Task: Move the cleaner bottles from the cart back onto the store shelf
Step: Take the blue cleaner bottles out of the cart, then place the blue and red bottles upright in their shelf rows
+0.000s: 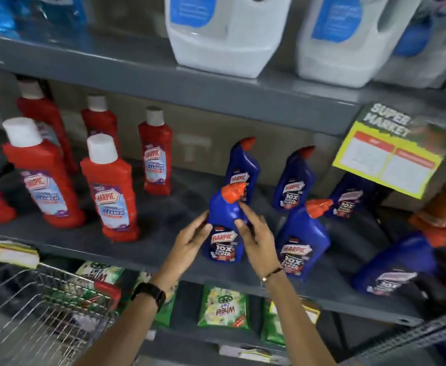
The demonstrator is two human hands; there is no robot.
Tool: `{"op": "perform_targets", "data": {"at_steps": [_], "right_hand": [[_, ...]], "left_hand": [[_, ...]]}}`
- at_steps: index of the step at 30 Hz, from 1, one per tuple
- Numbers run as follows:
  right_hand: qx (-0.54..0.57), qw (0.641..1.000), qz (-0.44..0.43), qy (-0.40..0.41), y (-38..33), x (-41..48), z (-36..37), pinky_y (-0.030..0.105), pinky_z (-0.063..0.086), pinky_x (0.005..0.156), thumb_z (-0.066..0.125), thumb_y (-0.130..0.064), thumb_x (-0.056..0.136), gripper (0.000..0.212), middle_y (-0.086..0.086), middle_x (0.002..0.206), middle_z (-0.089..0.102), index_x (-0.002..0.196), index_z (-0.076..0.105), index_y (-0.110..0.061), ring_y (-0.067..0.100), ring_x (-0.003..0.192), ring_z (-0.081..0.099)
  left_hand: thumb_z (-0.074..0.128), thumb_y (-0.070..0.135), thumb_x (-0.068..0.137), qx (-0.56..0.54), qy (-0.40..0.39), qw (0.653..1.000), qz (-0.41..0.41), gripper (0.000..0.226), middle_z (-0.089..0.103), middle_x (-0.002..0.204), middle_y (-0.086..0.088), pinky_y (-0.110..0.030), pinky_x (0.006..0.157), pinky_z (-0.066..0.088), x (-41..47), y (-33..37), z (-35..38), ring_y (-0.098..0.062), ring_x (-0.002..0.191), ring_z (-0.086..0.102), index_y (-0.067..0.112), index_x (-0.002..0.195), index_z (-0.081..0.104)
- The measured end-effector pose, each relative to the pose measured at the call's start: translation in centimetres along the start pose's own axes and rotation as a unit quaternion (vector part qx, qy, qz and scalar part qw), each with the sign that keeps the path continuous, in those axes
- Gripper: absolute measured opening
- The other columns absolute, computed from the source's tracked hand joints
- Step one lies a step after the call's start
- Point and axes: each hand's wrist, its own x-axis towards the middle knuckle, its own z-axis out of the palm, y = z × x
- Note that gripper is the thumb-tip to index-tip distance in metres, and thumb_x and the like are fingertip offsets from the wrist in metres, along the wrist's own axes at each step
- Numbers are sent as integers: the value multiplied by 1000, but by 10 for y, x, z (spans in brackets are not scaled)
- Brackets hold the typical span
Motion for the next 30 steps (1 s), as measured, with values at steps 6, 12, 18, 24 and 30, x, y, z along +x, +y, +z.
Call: {"op": "perform_targets", "data": {"at_steps": [6, 12, 18, 24, 30], "right_hand": [[68, 968, 14, 242, -7, -76, -19, 9, 39, 90, 37, -51, 90, 33, -29, 113, 52, 118, 51, -42, -1, 109, 52], [177, 909, 135, 353, 56, -99, -80, 28, 44, 102, 44, -10, 93, 32, 9, 129, 54, 122, 51, -23, -6, 105, 53], [139, 968, 150, 144, 98, -79, -93, 5, 39, 95, 46, 0, 88, 47, 10, 143, 40, 132, 37, -14, -15, 114, 46], [117, 976, 154, 100, 109, -72, -99, 32, 39, 106, 43, 6, 90, 44, 19, 137, 47, 133, 38, -5, 19, 122, 47], [140, 971, 164, 101, 112, -81, -112, 28, 42, 103, 43, 5, 91, 42, 8, 129, 52, 128, 42, -16, 9, 116, 52]], "left_hand": [[60, 6, 84, 3, 218, 976, 11, 32, 62, 95, 3, -4, 68, 46, -60, 5, 35, 6, 79, 60, 33, 98, 50], [65, 22, 79, -58, 29, 996, -59, 34, 62, 117, -6, -9, 80, 47, -72, -1, 109, -6, 103, 60, 22, 112, 53], [50, 27, 90, -98, 17, 987, -125, 54, 46, 133, 1, -29, 105, 36, -26, 7, 152, -10, 122, 43, 19, 140, 30], [55, 32, 87, -76, 60, 981, -170, 35, 57, 112, -5, -22, 85, 46, -19, 4, 160, -15, 100, 54, 14, 117, 52], [58, 34, 85, -112, 19, 975, -191, 20, 59, 96, 5, -37, 84, 48, -25, 7, 168, -4, 88, 56, 23, 101, 52]]}}
